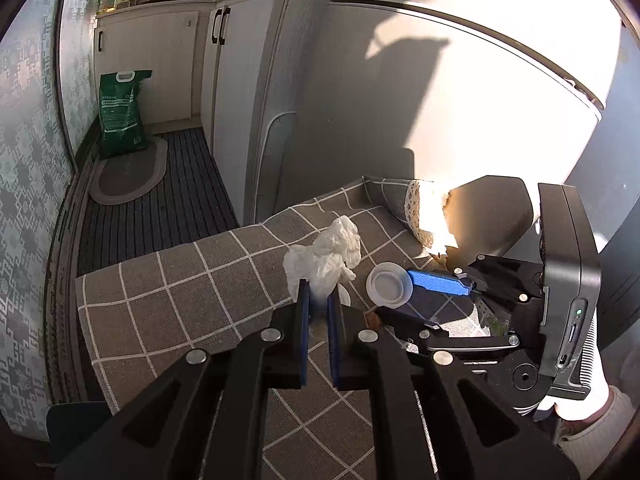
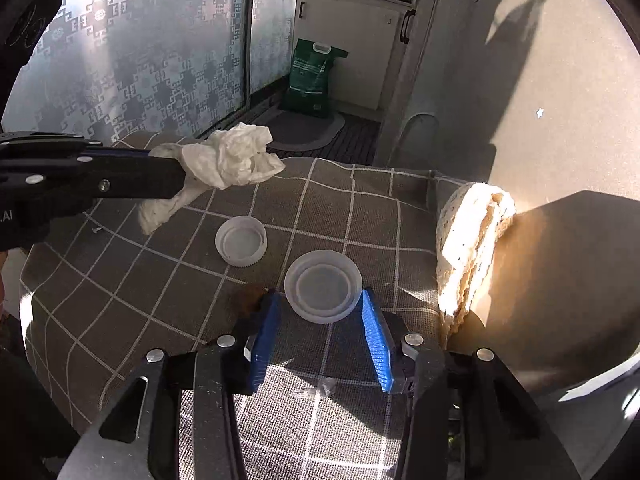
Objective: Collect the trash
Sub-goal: 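Grasp the white tissue with the left tool while the right tool grasps the clear plastic lid, then carry the tissue and the clear lid over the teal bin, then open both tools to drop the tissue and lid into the bin, then move both tools back over the stool toward the small cup and nut, then grasp the brown nut with the right tool while the left tool grasps the small white cup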
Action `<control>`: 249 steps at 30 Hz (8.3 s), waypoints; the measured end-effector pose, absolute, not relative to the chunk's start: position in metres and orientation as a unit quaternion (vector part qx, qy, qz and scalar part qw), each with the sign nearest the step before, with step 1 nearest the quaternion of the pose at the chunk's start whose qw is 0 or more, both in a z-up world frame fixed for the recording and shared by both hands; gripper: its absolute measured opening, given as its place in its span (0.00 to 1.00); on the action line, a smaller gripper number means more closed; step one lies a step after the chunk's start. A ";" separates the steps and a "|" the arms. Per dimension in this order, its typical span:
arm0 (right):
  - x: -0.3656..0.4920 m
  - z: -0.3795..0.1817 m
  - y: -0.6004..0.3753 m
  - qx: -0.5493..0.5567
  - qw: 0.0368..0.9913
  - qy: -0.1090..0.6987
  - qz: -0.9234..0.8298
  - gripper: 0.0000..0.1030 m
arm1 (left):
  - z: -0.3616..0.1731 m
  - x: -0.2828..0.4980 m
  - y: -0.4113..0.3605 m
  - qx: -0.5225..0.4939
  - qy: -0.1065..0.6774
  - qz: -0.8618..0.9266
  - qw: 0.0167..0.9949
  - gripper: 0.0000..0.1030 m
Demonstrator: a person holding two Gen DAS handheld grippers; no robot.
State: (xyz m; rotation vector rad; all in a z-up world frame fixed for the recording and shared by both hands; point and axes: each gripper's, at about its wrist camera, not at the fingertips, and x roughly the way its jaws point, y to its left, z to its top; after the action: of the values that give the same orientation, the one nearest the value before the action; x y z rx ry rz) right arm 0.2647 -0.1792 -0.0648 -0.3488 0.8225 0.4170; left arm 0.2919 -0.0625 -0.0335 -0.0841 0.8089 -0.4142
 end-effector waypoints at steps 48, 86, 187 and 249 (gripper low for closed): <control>0.189 -0.002 -0.012 -0.160 0.856 0.345 0.351 0.37 | -0.051 0.182 0.118 -0.031 0.423 -0.076 0.902 0.09; 0.166 -0.080 0.118 -0.227 0.776 0.431 0.400 0.37 | -0.115 0.131 0.207 -0.044 0.473 -0.029 0.880 0.22; 0.253 -0.073 -0.151 -0.136 0.870 0.406 0.245 0.20 | -0.013 0.228 0.004 -0.034 0.368 -0.124 0.921 0.46; 0.222 -0.021 -0.159 -0.088 0.873 0.383 0.288 0.20 | -0.034 0.249 -0.024 0.009 0.410 -0.105 0.906 0.31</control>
State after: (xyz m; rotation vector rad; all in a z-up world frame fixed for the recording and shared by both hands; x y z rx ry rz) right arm 0.2222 -0.1592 -0.0207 -0.1843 0.8006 0.6017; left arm 0.2495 -0.0241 -0.0338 0.0182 0.8459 -0.2159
